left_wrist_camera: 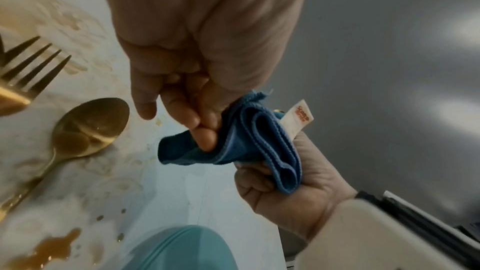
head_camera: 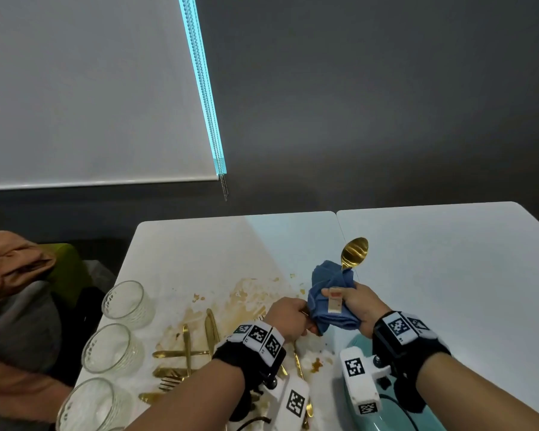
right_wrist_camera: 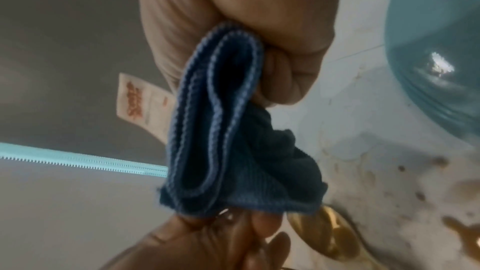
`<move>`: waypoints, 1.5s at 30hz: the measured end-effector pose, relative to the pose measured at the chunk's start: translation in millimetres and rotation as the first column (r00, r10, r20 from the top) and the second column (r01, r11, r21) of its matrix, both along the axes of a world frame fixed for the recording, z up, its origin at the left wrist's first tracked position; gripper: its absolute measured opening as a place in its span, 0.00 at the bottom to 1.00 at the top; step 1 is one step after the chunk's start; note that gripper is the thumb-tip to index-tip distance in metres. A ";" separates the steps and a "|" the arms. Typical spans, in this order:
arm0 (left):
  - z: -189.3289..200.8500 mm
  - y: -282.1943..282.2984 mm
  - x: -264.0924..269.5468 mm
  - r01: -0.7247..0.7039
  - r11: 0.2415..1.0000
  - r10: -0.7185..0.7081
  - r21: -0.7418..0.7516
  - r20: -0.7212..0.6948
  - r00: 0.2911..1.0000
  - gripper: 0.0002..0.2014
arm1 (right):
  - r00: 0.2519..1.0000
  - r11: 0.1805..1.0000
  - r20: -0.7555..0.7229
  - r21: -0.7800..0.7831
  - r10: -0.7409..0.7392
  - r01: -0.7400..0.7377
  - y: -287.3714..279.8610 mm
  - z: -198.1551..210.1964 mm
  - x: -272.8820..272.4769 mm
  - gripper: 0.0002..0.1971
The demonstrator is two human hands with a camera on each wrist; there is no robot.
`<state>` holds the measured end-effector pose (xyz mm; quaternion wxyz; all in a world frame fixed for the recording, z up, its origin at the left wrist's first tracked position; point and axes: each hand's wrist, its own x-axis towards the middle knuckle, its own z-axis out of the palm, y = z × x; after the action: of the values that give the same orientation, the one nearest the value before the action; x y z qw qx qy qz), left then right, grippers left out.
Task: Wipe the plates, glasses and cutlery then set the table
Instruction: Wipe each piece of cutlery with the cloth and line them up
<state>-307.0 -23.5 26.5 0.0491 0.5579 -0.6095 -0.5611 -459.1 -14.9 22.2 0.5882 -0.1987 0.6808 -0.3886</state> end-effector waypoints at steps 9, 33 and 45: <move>-5.4 -3.8 -1.6 0.000 0.993 0.012 0.117 -0.104 0.995 0.07 | 0.977 0.988 -0.151 0.029 0.153 -0.150 -18.8 3.7 -3.6 0.07; -20.3 -76.4 4.0 -0.309 0.942 0.313 -0.133 0.008 0.950 0.13 | 0.641 0.801 -0.485 0.292 0.595 -0.522 -62.4 -5.4 34.3 0.13; -26.5 -124.4 26.8 -0.568 0.821 0.569 0.051 -0.149 0.809 0.03 | 0.337 0.619 -0.557 0.458 0.759 -0.638 -80.0 1.1 57.1 0.09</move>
<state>-280.2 -147.9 0.0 0.2614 0.6687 -0.4079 -0.5640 -402.0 -94.8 23.4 0.3997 -0.5566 0.7253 0.0661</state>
